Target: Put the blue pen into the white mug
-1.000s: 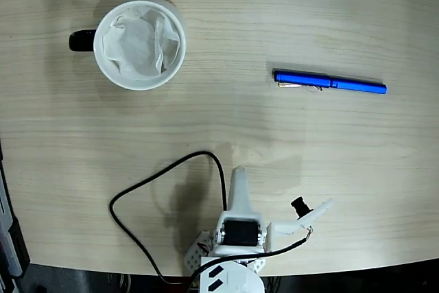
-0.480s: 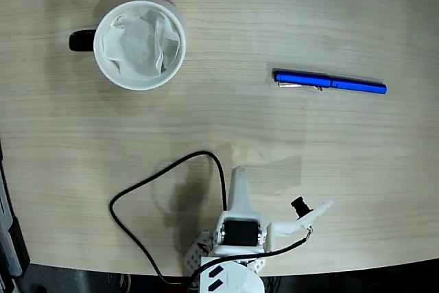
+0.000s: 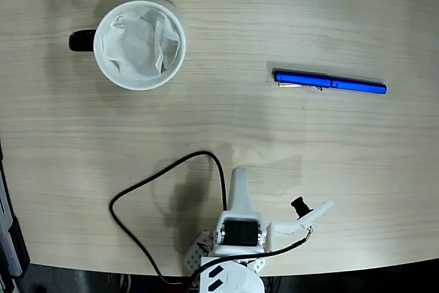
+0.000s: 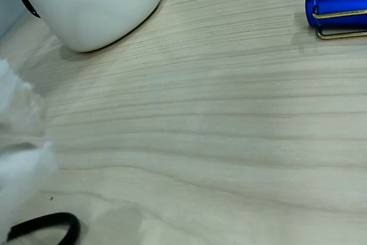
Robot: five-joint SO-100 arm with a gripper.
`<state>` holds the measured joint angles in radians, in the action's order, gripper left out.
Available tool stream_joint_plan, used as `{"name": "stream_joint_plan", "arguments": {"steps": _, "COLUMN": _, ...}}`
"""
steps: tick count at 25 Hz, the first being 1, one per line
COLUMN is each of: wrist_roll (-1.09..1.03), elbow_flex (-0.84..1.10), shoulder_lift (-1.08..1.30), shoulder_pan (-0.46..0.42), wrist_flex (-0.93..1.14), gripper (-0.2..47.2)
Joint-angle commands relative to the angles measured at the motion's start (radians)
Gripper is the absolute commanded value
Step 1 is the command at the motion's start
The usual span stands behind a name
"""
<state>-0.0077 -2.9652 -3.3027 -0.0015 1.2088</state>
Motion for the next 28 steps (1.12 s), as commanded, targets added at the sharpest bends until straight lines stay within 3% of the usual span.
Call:
{"name": "stream_joint_plan", "arguments": {"steps": 1, "wrist_roll": 0.018, "elbow_flex": -0.015, "shoulder_lift": -0.067, "shoulder_pan": 0.003, "wrist_flex": 0.037, "gripper": 0.0}}
{"name": "stream_joint_plan", "arguments": {"steps": 20, "wrist_roll": 0.014, "elbow_flex": -0.014, "shoulder_lift": -0.061, "shoulder_pan": -0.003, "wrist_flex": 0.035, "gripper": 0.0}}
{"name": "stream_joint_plan", "arguments": {"steps": 28, "wrist_roll": 0.009, "elbow_flex": 0.077, "shoulder_lift": 0.089, "shoulder_pan": 0.026, "wrist_flex": -0.025, "gripper": 0.0}}
